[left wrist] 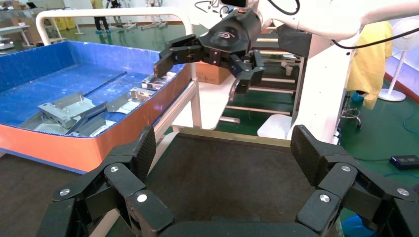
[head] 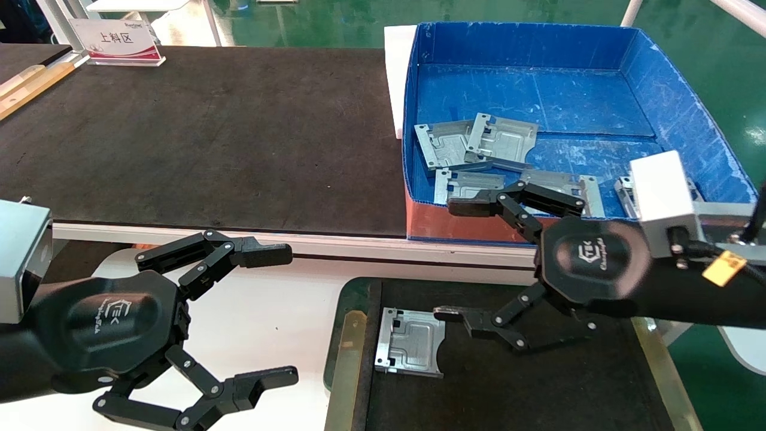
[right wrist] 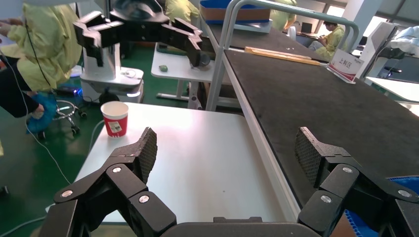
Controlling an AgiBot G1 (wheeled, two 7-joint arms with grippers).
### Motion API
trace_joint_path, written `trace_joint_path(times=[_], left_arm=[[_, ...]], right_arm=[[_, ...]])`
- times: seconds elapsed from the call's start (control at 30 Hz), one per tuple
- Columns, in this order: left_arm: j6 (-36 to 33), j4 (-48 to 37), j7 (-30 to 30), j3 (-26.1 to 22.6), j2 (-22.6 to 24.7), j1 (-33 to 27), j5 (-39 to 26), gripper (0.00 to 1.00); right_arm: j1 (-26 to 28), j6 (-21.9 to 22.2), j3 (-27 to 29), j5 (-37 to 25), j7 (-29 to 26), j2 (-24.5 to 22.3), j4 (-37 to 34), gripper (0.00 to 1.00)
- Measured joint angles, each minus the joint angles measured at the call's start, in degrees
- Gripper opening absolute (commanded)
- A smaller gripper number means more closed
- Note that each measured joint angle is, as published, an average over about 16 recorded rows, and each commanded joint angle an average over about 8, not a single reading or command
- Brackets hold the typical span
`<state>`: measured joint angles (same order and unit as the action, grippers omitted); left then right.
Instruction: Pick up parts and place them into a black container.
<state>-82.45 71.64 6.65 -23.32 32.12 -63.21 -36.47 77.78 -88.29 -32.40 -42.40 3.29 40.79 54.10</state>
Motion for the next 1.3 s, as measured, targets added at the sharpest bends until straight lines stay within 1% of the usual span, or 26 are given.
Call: trace_joint_path(times=[0.87,1.07,1.3], left_arm=[[0.00,0.00,0.00,0.00,0.00,0.00,0.01,1.00],[0.01,-0.01,0.00,0.00,0.00,0.01,0.01,1.00],[0.02,-0.01,-0.01,0.00,-0.01,0.01,0.02,1.00]], right_arm=[[-14.49,2.30,14.64,0.48,-12.46,-5.15,17.41,1.00],[-16.46,2.59,16.63,0.54,-13.99,-5.85,19.76,1.00],[-17.11,2.71,17.30,0.56,-14.42,-6.08,20.52,1.00]])
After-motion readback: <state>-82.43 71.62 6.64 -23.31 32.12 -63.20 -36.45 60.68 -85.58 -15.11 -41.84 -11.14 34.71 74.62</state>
